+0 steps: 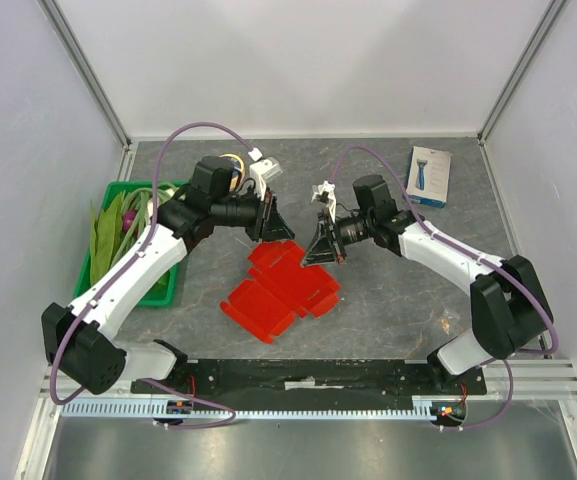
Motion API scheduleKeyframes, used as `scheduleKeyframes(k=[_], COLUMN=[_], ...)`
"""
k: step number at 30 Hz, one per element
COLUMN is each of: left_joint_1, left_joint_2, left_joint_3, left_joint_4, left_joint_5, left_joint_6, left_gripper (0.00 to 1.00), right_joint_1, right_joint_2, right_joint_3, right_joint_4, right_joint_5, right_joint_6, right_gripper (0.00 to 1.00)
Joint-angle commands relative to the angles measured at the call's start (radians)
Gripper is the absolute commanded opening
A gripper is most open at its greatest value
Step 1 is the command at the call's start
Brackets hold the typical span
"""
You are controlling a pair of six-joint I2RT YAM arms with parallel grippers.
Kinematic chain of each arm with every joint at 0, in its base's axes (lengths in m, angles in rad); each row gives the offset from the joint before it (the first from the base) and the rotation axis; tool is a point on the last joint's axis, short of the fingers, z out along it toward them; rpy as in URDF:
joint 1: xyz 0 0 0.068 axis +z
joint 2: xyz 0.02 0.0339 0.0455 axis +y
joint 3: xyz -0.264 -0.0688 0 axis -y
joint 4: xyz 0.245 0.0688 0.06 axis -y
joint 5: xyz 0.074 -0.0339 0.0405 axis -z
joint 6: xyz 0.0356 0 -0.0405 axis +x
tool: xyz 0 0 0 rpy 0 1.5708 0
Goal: Fold the paper box
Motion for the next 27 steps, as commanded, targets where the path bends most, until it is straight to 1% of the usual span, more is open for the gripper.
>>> scheduleKeyframes(k=[1, 5, 9, 12, 13, 14, 16, 17, 21, 27], left_joint_1=[-0.021, -0.027, -0.047, -0.078, -0.082, -0.091, -0.099, -0.105, -0.121, -0.134], left_joint_2=[0.002, -0.002, -0.009, -0.012, -0.009, -0.006, -0.004, -0.001, -0.004, 0.011], left_joint_3=[-0.005, -0.019, -0.025, -0.034, -0.039, -0.042, -0.046, -0.049, -0.063, -0.097], left_joint_4=[-0.021, -0.020, -0.001, 0.020, 0.025, 0.035, 0.048, 0.051, 0.078, 0.111], left_joint_5=[0.035, 0.004, 0.041, 0.044, 0.039, 0.038, 0.033, 0.030, 0.030, 0.036], left_joint_6=[0.060, 0.060, 0.046, 0.020, 0.004, -0.004, -0.029, -0.036, -0.062, -0.101], left_gripper=[0.23, 0.20, 0.16, 0.15, 0.15, 0.15, 0.16, 0.19, 0.23, 0.25], right_joint_1=[0.002, 0.002, 0.001, 0.004, 0.002, 0.002, 0.004, 0.002, 0.005, 0.007], right_joint_2=[-0.043, -0.060, -0.061, -0.060, -0.065, -0.068, -0.069, -0.068, -0.069, -0.072], right_joint_3=[0.047, 0.044, 0.047, 0.036, 0.021, 0.013, 0.003, 0.002, -0.005, -0.013], right_joint_4=[0.021, 0.036, 0.068, 0.128, 0.185, 0.203, 0.225, 0.225, 0.239, 0.283], right_joint_5=[-0.012, 0.001, 0.034, 0.035, 0.035, 0.035, 0.038, 0.041, 0.050, 0.058], right_joint_6=[-0.011, 0.002, 0.050, 0.098, 0.135, 0.147, 0.166, 0.166, 0.181, 0.218], right_gripper=[0.00, 0.00, 0.00, 0.00, 0.00, 0.00, 0.00, 0.00, 0.00, 0.00])
